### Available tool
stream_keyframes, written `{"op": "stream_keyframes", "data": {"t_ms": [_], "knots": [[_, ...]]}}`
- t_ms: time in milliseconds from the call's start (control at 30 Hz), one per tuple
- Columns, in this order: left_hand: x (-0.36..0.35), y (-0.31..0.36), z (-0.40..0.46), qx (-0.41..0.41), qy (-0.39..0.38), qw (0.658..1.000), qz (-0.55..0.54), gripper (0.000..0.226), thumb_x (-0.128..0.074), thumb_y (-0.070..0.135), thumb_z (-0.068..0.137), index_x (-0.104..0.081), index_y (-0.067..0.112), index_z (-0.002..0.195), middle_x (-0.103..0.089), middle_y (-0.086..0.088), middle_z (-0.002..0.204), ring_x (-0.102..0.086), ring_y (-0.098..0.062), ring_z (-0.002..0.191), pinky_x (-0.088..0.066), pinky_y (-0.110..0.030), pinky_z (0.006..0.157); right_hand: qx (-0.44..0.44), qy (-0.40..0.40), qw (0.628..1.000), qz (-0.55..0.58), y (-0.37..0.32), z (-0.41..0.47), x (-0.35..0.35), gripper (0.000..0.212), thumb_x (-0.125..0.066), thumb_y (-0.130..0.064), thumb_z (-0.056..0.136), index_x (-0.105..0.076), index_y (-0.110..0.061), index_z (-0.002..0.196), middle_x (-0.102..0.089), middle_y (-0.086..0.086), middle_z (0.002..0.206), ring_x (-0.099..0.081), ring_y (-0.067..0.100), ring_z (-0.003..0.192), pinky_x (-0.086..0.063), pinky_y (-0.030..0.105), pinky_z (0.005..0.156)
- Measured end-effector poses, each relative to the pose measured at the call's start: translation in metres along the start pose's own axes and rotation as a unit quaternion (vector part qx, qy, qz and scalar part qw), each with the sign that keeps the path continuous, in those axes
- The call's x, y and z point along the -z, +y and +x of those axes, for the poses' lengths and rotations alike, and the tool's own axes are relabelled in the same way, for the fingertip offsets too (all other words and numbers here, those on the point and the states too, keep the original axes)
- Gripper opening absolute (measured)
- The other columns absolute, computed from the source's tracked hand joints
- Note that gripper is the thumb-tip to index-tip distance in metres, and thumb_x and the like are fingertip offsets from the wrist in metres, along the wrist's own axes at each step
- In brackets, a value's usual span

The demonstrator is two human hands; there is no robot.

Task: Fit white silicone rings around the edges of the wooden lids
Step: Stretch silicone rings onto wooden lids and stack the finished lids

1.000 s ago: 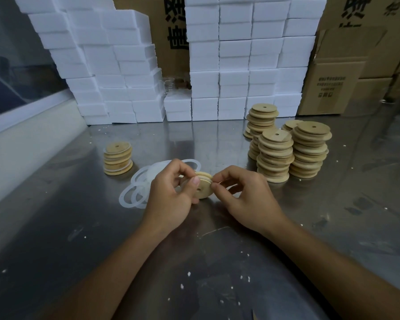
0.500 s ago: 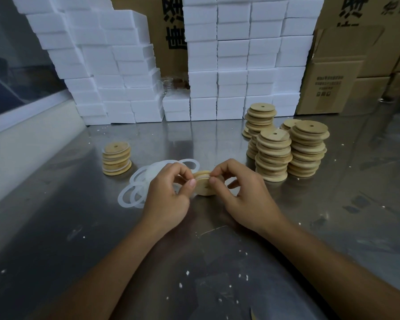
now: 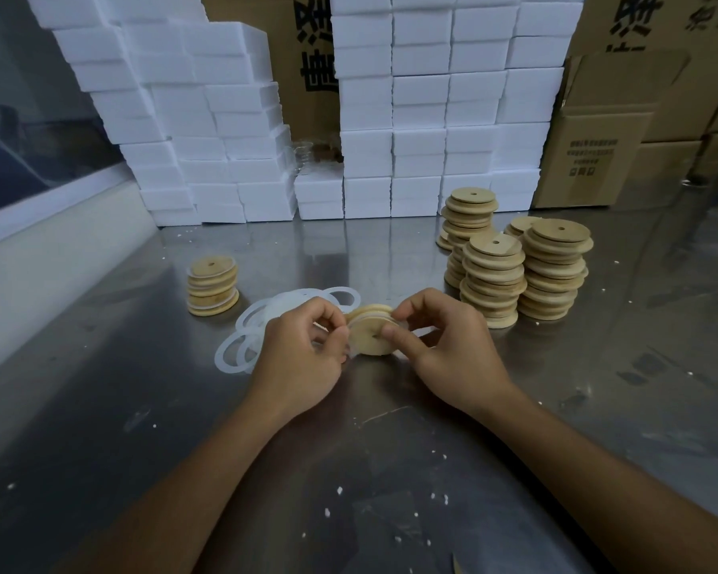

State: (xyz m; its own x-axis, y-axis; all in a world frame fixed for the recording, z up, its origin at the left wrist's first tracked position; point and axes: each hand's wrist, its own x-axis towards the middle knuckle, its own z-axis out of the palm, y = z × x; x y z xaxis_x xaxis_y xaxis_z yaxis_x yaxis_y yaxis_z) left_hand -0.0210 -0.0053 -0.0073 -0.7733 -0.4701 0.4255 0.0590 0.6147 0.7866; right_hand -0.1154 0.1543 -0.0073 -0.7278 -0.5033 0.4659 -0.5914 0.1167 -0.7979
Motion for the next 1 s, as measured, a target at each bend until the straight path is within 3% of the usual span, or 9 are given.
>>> {"op": "stream_keyframes", "data": {"t_ms": [100,200,300,400,533,700,900,1000], "knots": [[0.001,0.003,-0.003,-0.058,-0.013,0.997,0.042,0.026,-0.066,0.001,0.083,-0.058,0.023,0.073,-0.065,0.005,0.069,-0.065,-0.016,0.062,-0.057,-0.032,0.059,-0.005,0.012,0.999,0.031,-0.001,0.000,0.002,0.011,-0.077,-0.014,0.084,-0.068,-0.020,0.085,-0.071,-0.007,0.082,-0.066,0.009,0.079,-0.057,0.032,0.067],[0.000,0.005,-0.003,-0.059,-0.012,0.997,0.046,0.024,-0.067,-0.001,0.080,-0.059,0.019,0.071,-0.063,0.004,0.066,-0.060,-0.015,0.059,-0.053,-0.026,0.055,-0.008,0.013,0.999,0.044,0.000,0.000,0.002,0.009,-0.077,-0.015,0.085,-0.068,-0.019,0.085,-0.071,-0.007,0.080,-0.066,0.007,0.076,-0.054,0.025,0.064],[-0.001,0.006,0.000,-0.001,-0.004,1.000,0.016,0.021,-0.066,-0.003,0.079,-0.061,0.014,0.069,-0.065,-0.002,0.064,-0.063,-0.017,0.058,-0.054,-0.027,0.055,-0.004,0.034,0.999,0.035,0.000,0.000,0.002,0.006,-0.073,-0.020,0.088,-0.069,-0.018,0.085,-0.070,-0.008,0.077,-0.064,0.004,0.074,-0.050,0.019,0.063],[0.005,0.004,0.006,0.102,0.029,0.991,-0.078,0.015,-0.062,-0.002,0.084,-0.063,0.006,0.071,-0.067,-0.009,0.061,-0.059,-0.013,0.045,-0.051,-0.022,0.048,-0.015,0.065,0.997,0.031,0.000,0.001,0.004,0.009,-0.070,-0.023,0.090,-0.068,-0.017,0.084,-0.068,-0.009,0.074,-0.063,0.005,0.072,-0.052,0.024,0.065],[0.029,-0.006,0.023,0.194,0.152,0.954,-0.170,0.010,-0.062,0.006,0.087,-0.068,0.004,0.078,-0.068,-0.007,0.061,-0.059,-0.014,0.048,-0.048,-0.022,0.045,-0.043,0.070,0.996,0.033,0.001,0.002,0.005,0.011,-0.070,-0.024,0.091,-0.067,-0.018,0.082,-0.068,-0.006,0.073,-0.066,0.014,0.072,-0.056,0.034,0.069],[0.060,-0.023,0.044,0.284,0.272,0.861,-0.323,0.012,-0.067,0.005,0.084,-0.063,0.006,0.073,-0.066,-0.002,0.057,-0.063,-0.010,0.047,-0.046,-0.018,0.041,-0.055,0.066,0.996,0.027,0.000,0.002,0.004,0.011,-0.070,-0.026,0.090,-0.067,-0.020,0.081,-0.068,-0.006,0.073,-0.067,0.017,0.071,-0.057,0.037,0.069],[0.076,-0.039,0.069,0.323,0.257,0.829,-0.377,0.006,-0.061,0.009,0.091,-0.062,0.004,0.095,-0.067,-0.004,0.080,-0.069,-0.012,0.067,-0.052,-0.015,0.052,-0.068,0.070,0.995,0.025,0.000,0.004,0.005,0.011,-0.070,-0.026,0.090,-0.068,-0.019,0.081,-0.068,-0.007,0.072,-0.066,0.016,0.070,-0.057,0.035,0.068],[0.080,-0.038,0.080,0.333,0.250,0.820,-0.393,0.005,-0.057,0.009,0.094,-0.059,0.005,0.095,-0.066,-0.003,0.084,-0.070,-0.011,0.068,-0.054,-0.013,0.055,-0.067,0.062,0.996,0.024,0.000,0.003,0.005,0.011,-0.070,-0.026,0.090,-0.068,-0.020,0.082,-0.069,-0.009,0.075,-0.066,0.014,0.070,-0.056,0.030,0.067]]}}
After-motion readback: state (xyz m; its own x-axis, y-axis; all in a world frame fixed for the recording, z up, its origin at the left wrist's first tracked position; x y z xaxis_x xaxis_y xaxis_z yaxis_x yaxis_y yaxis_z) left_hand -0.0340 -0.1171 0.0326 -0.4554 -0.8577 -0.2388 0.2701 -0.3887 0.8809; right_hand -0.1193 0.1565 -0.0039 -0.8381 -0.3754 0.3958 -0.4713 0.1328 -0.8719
